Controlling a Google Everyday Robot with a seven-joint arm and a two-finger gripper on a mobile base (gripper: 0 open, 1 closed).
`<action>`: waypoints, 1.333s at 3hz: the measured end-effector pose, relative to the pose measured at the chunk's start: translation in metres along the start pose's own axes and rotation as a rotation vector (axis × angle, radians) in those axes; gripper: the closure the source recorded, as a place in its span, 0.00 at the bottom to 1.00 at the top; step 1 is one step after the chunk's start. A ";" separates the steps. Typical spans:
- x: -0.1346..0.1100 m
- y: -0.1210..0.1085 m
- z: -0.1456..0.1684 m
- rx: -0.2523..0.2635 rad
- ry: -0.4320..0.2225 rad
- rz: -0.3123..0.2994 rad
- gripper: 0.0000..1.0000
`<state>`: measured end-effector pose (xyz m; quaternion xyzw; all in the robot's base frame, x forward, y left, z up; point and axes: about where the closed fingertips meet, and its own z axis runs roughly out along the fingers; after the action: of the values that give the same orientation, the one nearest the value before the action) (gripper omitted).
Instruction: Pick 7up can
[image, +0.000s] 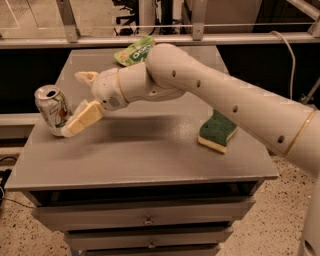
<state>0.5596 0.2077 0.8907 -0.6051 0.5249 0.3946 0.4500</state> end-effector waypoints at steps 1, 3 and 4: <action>0.001 0.009 0.024 -0.044 -0.039 0.028 0.00; 0.005 0.015 0.055 -0.074 -0.087 0.059 0.42; 0.008 0.016 0.059 -0.070 -0.103 0.070 0.65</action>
Offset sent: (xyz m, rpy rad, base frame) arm -0.0151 0.0598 -0.0224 0.0761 0.0858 0.0807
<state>0.5449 0.2617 0.8643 -0.5807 0.5076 0.4588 0.4411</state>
